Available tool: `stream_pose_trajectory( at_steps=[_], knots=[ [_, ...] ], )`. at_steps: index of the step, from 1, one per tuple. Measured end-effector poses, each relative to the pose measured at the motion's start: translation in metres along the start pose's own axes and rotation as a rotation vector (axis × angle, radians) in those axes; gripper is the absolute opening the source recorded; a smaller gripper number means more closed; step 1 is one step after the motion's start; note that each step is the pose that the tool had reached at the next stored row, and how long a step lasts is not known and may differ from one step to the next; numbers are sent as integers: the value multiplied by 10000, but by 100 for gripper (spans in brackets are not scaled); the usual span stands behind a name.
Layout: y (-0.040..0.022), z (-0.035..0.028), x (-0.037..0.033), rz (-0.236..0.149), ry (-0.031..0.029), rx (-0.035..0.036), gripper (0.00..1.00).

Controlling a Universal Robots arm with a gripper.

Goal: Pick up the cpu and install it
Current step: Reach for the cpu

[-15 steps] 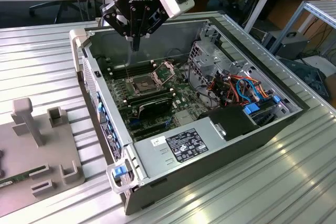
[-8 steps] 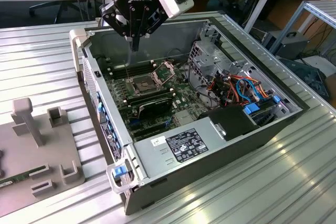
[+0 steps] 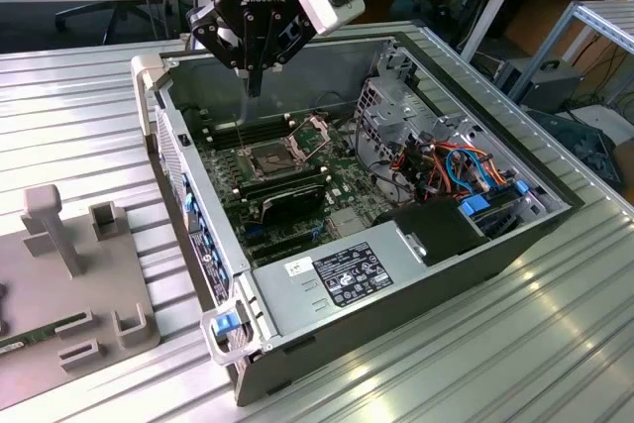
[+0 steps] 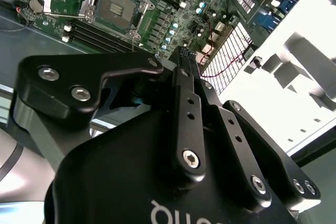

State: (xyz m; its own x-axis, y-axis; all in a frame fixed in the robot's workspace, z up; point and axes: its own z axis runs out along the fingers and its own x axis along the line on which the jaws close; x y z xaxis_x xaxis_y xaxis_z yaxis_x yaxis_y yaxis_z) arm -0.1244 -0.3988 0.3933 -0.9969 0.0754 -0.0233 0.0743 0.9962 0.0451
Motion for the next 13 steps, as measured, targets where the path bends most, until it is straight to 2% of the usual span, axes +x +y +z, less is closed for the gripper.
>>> stream_pose_trajectory(
  at_steps=[13],
  knots=[
    [-3, -1, 35, -1, 0, 0, 11]
  ],
)
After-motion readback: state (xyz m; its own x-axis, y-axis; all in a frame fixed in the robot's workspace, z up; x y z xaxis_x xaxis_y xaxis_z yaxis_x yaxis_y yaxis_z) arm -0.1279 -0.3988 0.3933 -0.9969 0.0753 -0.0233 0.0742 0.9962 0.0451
